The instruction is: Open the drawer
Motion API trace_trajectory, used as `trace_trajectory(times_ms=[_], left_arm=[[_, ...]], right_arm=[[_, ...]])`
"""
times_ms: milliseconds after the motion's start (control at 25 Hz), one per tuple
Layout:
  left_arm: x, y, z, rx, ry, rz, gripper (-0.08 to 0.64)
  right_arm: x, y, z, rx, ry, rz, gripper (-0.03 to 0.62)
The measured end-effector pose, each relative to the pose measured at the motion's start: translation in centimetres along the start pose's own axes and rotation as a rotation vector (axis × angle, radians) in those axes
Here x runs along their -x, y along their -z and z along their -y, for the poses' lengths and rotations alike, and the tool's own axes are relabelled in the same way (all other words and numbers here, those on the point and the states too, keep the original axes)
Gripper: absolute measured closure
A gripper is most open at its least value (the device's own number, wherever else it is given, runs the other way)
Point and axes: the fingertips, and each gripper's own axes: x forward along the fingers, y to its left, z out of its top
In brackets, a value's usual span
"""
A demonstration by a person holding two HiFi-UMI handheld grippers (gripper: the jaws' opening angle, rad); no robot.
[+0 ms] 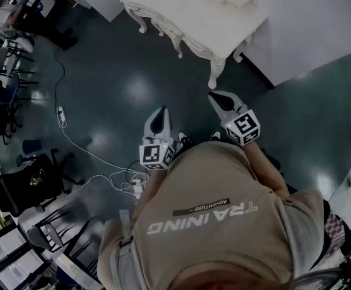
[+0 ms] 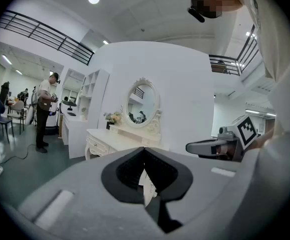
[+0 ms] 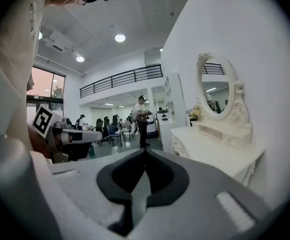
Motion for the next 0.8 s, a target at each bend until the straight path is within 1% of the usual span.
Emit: trace_trajectory(times_ms=[240, 360, 440, 640, 800], left_arm=[[-0.1, 0.9, -1.9, 0.026, -0.006, -0.010, 0.561], [-0.2, 1.5, -2.3, 0.042, 0.002, -0.015, 0.561], [0.1, 1.6, -3.1, 0.046, 0.005, -0.010, 0.561], [1.0, 2.0, -6.1, 0.056, 0.034, -0.017, 0.561], [1.8, 2.4, -9.5, 0.050, 0.072, -0.034, 0.561]], right_arm=[[-1.3, 0.2, -0.2, 0.003, -0.018, -0.021, 0.594], [-1.5, 0.7, -0.7, 0.020, -0.025, -0.048, 0.594], [-1.9, 1.3, -1.3, 0.013, -0.023, -0.067, 0.594], [-4.0, 2.3, -2.8, -0.015, 0.024, -0.098, 0.592], [-6.4, 2.2, -5.2, -0.031, 0.064, -0.097, 0.593]])
